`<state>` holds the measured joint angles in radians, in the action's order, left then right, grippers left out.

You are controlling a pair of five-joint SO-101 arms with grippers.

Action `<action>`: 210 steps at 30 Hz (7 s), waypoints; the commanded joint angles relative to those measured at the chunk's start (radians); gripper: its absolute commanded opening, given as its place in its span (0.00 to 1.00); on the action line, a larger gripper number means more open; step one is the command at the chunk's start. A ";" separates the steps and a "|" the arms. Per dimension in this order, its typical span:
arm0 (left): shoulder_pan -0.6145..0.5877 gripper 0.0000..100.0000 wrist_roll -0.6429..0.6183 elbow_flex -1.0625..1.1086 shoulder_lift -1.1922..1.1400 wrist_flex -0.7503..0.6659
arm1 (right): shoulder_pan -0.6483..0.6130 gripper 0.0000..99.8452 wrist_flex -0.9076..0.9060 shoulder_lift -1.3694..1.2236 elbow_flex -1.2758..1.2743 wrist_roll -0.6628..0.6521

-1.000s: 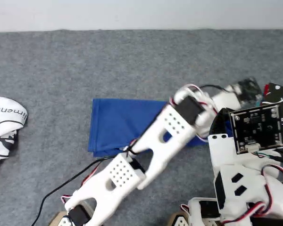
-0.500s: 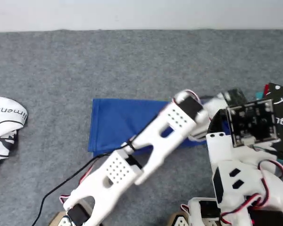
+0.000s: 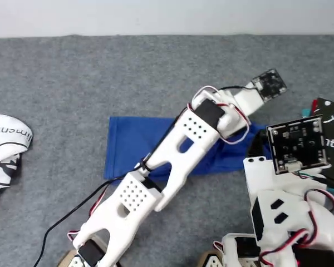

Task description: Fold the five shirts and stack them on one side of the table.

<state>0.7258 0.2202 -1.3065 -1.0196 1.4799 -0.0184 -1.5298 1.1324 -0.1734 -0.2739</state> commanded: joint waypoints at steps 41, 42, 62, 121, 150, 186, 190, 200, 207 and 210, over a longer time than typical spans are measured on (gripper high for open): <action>-0.063 0.07 -0.020 -0.225 -0.192 0.276 | 0.008 0.03 0.004 -0.001 -0.032 0.005; -0.080 0.07 -0.020 -0.194 -0.195 0.276 | 0.008 0.03 0.004 -0.001 -0.032 0.005; -0.267 0.07 -0.054 -0.074 0.124 0.278 | 0.002 0.03 0.116 -0.013 -0.350 0.003; -0.796 0.05 0.015 0.900 1.223 0.276 | -0.050 0.03 0.415 -1.109 -0.270 -0.071; -0.850 0.15 0.066 1.448 1.364 0.176 | -0.156 0.03 -0.114 -0.780 -0.015 -0.015; -0.749 0.25 -0.107 1.075 0.351 0.008 | 0.453 0.03 -0.263 -0.412 -0.021 -0.210; -0.729 0.19 -0.126 1.073 0.318 0.005 | 0.495 0.03 -0.263 -0.412 -0.021 -0.239; -0.738 0.01 -0.041 1.073 0.311 0.035 | 0.509 0.03 -0.262 -0.412 -0.017 -0.244; -0.994 0.01 0.058 1.063 0.388 0.046 | 0.509 0.03 -0.260 -0.412 -0.015 -0.244; -1.077 0.01 0.123 1.063 0.446 0.046 | 0.504 0.03 -0.259 -0.412 -0.015 -0.244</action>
<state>-0.2378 0.2862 -0.2248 -0.6483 1.5244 0.4757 -1.7538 0.6997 -0.2440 -0.5117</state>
